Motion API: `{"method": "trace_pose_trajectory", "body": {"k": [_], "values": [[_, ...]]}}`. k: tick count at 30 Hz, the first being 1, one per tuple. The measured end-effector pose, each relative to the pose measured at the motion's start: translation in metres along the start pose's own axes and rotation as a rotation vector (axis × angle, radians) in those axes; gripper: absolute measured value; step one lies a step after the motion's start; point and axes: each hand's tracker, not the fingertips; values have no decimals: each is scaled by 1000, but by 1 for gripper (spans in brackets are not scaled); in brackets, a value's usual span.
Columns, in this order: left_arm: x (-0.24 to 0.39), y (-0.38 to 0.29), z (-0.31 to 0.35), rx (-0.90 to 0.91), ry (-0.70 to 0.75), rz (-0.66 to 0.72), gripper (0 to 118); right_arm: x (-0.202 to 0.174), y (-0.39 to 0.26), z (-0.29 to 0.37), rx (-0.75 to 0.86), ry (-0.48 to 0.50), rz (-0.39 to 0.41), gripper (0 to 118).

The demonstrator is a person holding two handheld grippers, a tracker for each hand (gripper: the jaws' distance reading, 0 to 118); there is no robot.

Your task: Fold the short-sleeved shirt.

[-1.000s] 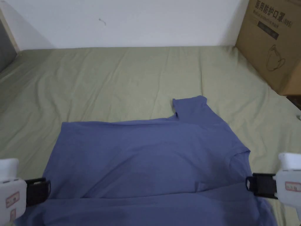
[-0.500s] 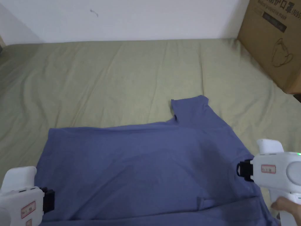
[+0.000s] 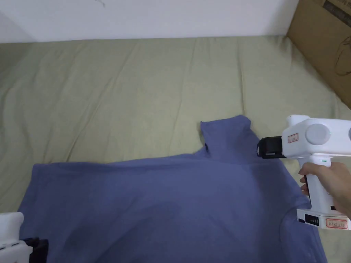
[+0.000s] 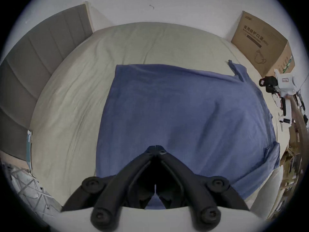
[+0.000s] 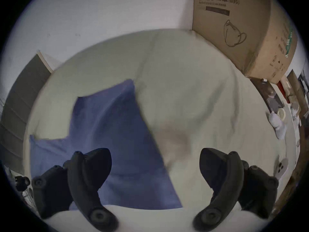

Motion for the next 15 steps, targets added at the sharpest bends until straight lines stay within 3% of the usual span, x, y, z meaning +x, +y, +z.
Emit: {"method": "trace_pose_trajectory", "body": {"k": [1, 2, 3, 4, 6, 8, 15], "values": [[-1, 0, -1, -7, 0, 5, 0, 0, -2, -7, -33, 18, 20, 95], [-2, 0, -1, -10, 1, 11, 0, -1, -5, -12, -57, 30, 18, 77], [-3, 0, -2, -17, 3, 15, 0, -2, -7, -15, -52, 26, 15, 76], [-3, 0, -3, -19, 6, 17, 0, -7, -11, -9, -15, 5, 42, 67], [-4, 2, -2, -23, 10, 17, 0, -12, -8, 1, 9, 1, 78, 1], [-3, 4, -2, -20, 11, 13, 0, -16, -4, 13, 21, 62, 37, 2], [-16, 31, -1, 33, -8, 32, 0, -27, -1, 28, 44, 33, 72, 2]]}}
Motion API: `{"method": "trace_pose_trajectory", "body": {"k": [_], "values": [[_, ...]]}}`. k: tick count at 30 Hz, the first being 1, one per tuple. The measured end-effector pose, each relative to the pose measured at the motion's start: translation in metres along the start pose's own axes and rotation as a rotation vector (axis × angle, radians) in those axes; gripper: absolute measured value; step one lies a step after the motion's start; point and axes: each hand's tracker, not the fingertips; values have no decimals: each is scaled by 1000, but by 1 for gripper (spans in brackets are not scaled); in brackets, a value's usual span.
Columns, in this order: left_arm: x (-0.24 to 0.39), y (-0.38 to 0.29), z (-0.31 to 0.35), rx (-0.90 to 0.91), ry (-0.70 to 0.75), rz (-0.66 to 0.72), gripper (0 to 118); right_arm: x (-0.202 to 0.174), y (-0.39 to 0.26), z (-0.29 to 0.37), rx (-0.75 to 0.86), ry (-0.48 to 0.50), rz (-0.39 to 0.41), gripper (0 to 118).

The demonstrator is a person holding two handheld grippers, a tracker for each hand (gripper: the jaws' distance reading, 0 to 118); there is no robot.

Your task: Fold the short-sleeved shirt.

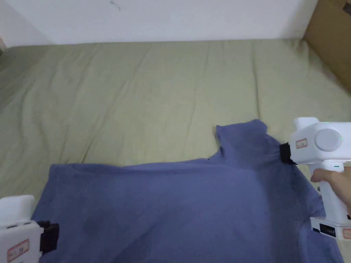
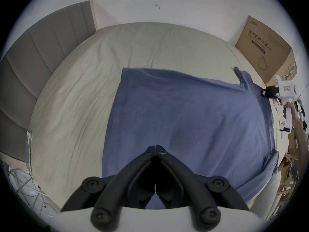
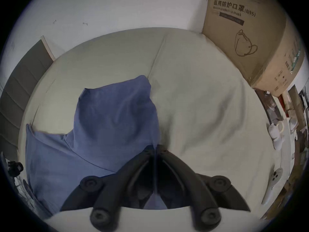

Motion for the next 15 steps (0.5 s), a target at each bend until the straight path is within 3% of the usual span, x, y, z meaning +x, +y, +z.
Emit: {"method": "trace_pose_trajectory", "body": {"k": [2, 3, 4, 5, 6, 7, 15], "values": [[-4, 19, -8, 35, 6, 4, 0, 1, 0, 3, 6, 3, -10, 2], [-8, 31, -12, 39, -2, 2, 6, 2, 1, 3, 6, 3, -12, 2], [-10, 44, -20, 46, 4, 7, 22, 4, 1, 3, 0, 3, -15, 2], [-11, 56, -29, 50, 6, 8, 62, 4, 0, 3, -3, 2, -18, 2], [-14, 70, -43, 50, 1, 0, 93, 5, 0, 3, -5, 4, -20, 2], [-22, 86, -59, 51, 0, 4, 110, 6, -1, 3, -7, 4, -23, 2], [-44, 136, -123, -15, 84, 65, 111, 6, -4, -2, -22, 10, -25, 2]]}}
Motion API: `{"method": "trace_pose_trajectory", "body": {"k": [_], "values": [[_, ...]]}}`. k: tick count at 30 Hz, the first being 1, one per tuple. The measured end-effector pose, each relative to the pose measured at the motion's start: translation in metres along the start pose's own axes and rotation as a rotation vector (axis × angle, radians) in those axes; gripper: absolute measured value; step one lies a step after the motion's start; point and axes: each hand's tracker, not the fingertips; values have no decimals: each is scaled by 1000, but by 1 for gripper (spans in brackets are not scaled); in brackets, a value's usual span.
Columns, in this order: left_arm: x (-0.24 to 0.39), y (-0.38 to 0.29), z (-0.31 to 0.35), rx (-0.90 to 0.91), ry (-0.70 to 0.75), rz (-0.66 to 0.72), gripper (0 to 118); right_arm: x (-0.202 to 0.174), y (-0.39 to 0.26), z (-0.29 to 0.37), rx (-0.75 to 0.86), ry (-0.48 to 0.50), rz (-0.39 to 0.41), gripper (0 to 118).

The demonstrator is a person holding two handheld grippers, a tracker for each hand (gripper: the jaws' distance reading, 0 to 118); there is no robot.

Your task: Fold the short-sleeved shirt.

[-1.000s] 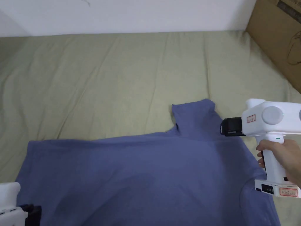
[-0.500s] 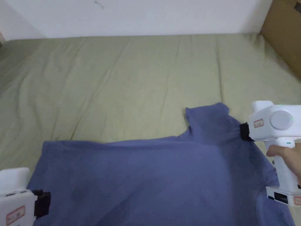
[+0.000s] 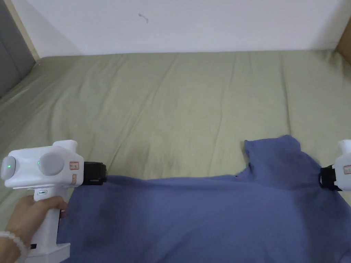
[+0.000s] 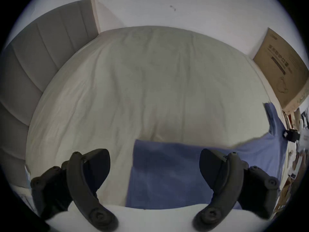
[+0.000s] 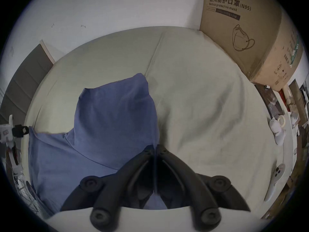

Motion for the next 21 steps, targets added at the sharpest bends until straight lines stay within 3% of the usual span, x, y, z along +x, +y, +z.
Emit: {"method": "trace_pose_trajectory", "body": {"k": [1, 2, 3, 5, 6, 7, 8, 13, 21], "values": [[-2, 1, -4, -5, 8, 4, 108, -1, 0, -1, -2, -3, 5, 2], [-4, 1, -10, -8, -1, -4, 91, -1, 0, -2, -3, -5, 8, 2], [-4, 1, -17, -25, 1, 0, 60, -2, -1, -3, -4, -6, 9, 2], [-2, -7, -26, -104, -9, 27, 47, -3, -1, -4, -8, -3, 2, 2], [-1, -9, -18, -40, -6, 2, 36, -4, -1, -4, -10, 2, -1, 2], [2, -5, -12, -53, -3, -18, 10, -5, -2, -3, -9, 0, 0, 2], [4, -4, -7, -47, 4, -36, 2, -5, -1, -1, -8, -1, 2, 2], [9, -4, 29, -15, -19, -64, 2, 0, 1, 26, 25, 26, -33, 2], [-4, -39, 132, 101, -45, -113, 2, 4, -24, 107, 98, 33, -21, 2]]}}
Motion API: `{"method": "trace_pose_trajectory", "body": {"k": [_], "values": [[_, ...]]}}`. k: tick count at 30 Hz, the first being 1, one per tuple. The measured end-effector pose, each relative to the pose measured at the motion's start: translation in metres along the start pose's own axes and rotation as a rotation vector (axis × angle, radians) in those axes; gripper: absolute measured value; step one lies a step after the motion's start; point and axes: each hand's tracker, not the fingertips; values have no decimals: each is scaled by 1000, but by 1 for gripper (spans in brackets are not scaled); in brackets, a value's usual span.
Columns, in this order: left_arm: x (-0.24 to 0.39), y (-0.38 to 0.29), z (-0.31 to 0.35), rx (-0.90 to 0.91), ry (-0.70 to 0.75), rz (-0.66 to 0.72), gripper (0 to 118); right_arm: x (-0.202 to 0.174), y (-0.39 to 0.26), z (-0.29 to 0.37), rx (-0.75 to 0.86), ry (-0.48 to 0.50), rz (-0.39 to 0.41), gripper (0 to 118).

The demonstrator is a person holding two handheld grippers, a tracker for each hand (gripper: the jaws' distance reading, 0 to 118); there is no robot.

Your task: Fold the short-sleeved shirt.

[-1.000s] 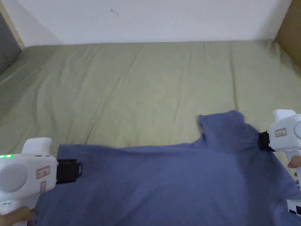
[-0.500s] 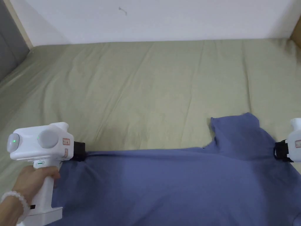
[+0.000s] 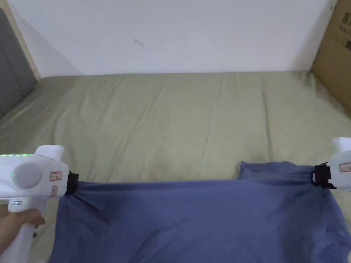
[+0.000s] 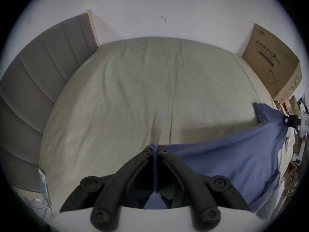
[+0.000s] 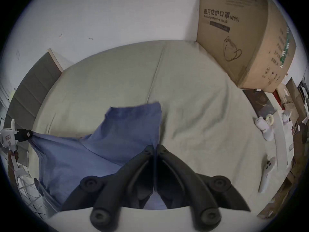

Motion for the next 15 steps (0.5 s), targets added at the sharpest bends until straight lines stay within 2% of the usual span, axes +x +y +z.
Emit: {"method": "trace_pose_trajectory", "body": {"k": [8, 13, 15], "values": [[-18, -90, 91, 29, -31, -23, 2, 6, -105, 101, 23, 25, 10, 2], [-30, -164, 107, -41, -33, -44, 2, 5, -197, 127, -84, 30, 16, 2], [-37, -189, 100, -98, -36, -21, 2, 6, -231, 129, -123, 17, -17, 2]]}}
